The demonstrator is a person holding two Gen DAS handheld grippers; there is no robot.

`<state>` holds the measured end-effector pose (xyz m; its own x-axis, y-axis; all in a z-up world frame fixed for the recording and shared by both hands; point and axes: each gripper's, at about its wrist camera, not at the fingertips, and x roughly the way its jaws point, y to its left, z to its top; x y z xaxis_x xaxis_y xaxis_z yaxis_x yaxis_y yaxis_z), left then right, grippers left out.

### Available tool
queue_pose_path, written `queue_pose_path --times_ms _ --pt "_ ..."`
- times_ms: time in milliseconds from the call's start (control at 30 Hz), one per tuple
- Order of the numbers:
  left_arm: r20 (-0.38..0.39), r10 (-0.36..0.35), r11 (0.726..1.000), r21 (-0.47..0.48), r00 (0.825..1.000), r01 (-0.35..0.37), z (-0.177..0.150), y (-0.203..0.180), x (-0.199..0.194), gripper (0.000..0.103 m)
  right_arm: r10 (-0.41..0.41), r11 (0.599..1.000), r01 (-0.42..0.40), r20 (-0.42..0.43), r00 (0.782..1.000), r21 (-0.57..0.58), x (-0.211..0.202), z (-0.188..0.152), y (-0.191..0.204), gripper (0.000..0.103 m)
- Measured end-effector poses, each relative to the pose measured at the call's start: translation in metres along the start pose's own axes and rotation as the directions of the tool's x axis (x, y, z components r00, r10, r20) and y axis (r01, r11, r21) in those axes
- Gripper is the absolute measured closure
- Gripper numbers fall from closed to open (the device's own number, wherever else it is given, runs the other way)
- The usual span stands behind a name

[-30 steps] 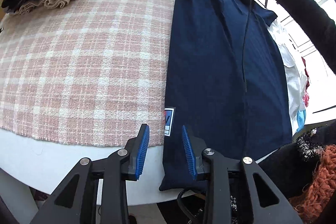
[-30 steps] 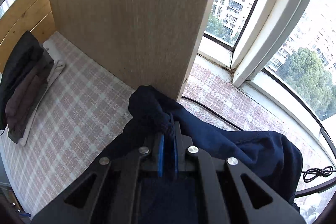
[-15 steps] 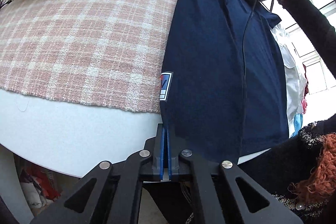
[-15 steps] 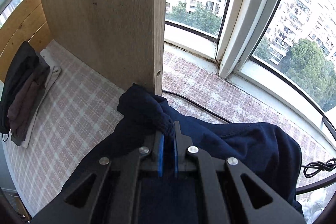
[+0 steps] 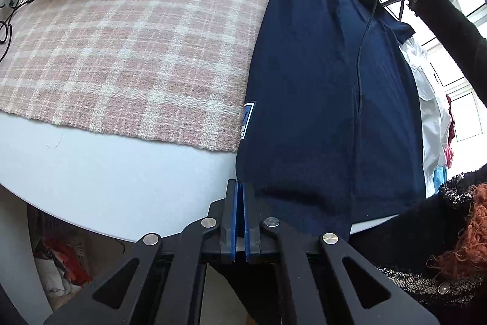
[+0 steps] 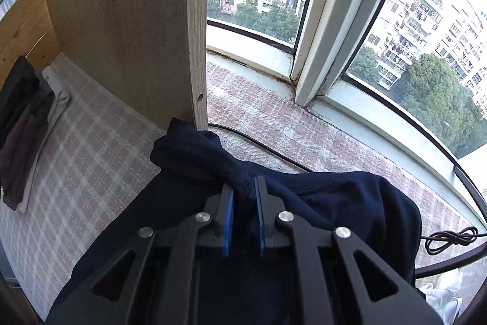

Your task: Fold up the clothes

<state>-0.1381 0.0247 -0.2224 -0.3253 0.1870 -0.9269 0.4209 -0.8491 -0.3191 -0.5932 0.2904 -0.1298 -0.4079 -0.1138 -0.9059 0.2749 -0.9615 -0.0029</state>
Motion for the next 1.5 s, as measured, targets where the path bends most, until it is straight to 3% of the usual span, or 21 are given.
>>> queue_pose_path --times_ms 33,67,167,267,333,433,500,533,567,633,700,800,933,1067,1167,1267,1433,1500 --pt "-0.004 0.008 1.0 -0.012 1.0 -0.008 0.0 0.004 -0.001 0.086 0.014 1.0 -0.015 0.007 1.0 0.012 -0.008 -0.004 -0.002 0.065" --pt "-0.008 0.016 1.0 -0.023 1.0 -0.016 0.0 0.009 -0.003 0.084 0.054 0.998 -0.055 0.025 0.998 0.014 -0.019 -0.014 -0.003 0.058" --pt "0.005 0.054 0.998 -0.031 0.999 -0.054 -0.006 0.015 -0.019 0.084 0.195 0.98 -0.195 0.014 0.981 0.025 -0.035 -0.05 -0.001 0.058" --pt "0.042 0.024 1.0 0.006 0.999 -0.025 -0.005 0.002 -0.037 0.084 0.354 0.934 -0.347 -0.094 0.93 0.085 -0.019 -0.087 0.012 0.058" --pt "0.043 -0.025 0.998 0.066 0.999 0.022 0.0 -0.02 -0.033 0.081 0.419 0.908 -0.408 -0.141 0.897 0.097 -0.007 -0.105 0.028 0.058" --pt "0.005 -0.104 0.984 0.145 0.995 0.102 0.019 -0.075 0.002 0.08 0.344 0.939 -0.342 -0.194 0.919 0.045 0.009 -0.119 0.048 0.058" --pt "-0.031 -0.114 0.976 0.181 0.993 0.118 0.018 -0.091 0.018 0.08 0.334 0.942 -0.335 -0.21 0.919 0.03 0.016 -0.121 0.051 0.06" --pt "-0.051 -0.108 0.974 0.193 0.993 0.116 0.016 -0.095 0.025 0.08 0.326 0.944 -0.33 -0.218 0.92 0.021 0.019 -0.122 0.052 0.073" --pt "-0.07 -0.103 0.972 0.205 0.992 0.115 0.014 -0.099 0.032 0.08 0.311 0.948 -0.318 -0.228 0.923 0.004 0.019 -0.122 0.052 0.099" --pt "-0.12 -0.075 0.975 0.198 0.99 0.098 0.004 -0.096 0.041 0.081 0.27 0.958 -0.286 -0.246 0.931 -0.032 0.018 -0.12 0.052 0.098" --pt "-0.129 -0.089 0.978 0.176 0.988 0.111 -0.005 -0.089 0.034 0.081 0.163 0.977 -0.192 -0.258 0.952 -0.091 0.012 -0.121 0.054 0.097" --pt "-0.066 -0.081 0.985 0.148 0.995 0.09 0.004 -0.08 0.008 0.081 0.221 0.97 -0.237 -0.211 0.952 -0.054 -0.015 -0.114 0.051 0.088" --pt "0.069 -0.064 0.99 0.132 0.996 0.055 0.065 -0.076 -0.01 0.078 0.238 0.96 -0.252 -0.118 0.964 -0.124 -0.044 -0.089 0.07 0.086" --pt "0.141 -0.07 0.984 0.175 0.988 0.045 0.147 -0.095 0.011 0.078 0.261 0.949 -0.278 -0.126 0.957 -0.15 -0.03 -0.06 0.097 0.086" --pt "0.14 -0.075 0.976 0.212 0.987 0.044 0.206 -0.108 0.04 0.076 0.216 0.957 -0.241 -0.157 0.964 -0.161 -0.008 -0.049 0.109 0.086" --pt "0.125 -0.069 0.966 0.257 0.99 0.035 0.245 -0.109 0.059 0.076 0.2 0.963 -0.23 -0.202 0.959 -0.141 0.013 -0.051 0.098 0.086" --pt "0.039 -0.113 0.941 0.325 0.993 0.094 0.296 -0.119 0.098 0.076 0.215 0.959 -0.251 -0.243 0.946 -0.131 0.026 -0.062 0.076 0.086" --pt "0.01 -0.094 0.931 0.354 0.996 0.084 0.307 -0.123 0.111 0.076 0.219 0.956 -0.258 -0.244 0.945 -0.14 0.027 -0.063 0.074 0.086"
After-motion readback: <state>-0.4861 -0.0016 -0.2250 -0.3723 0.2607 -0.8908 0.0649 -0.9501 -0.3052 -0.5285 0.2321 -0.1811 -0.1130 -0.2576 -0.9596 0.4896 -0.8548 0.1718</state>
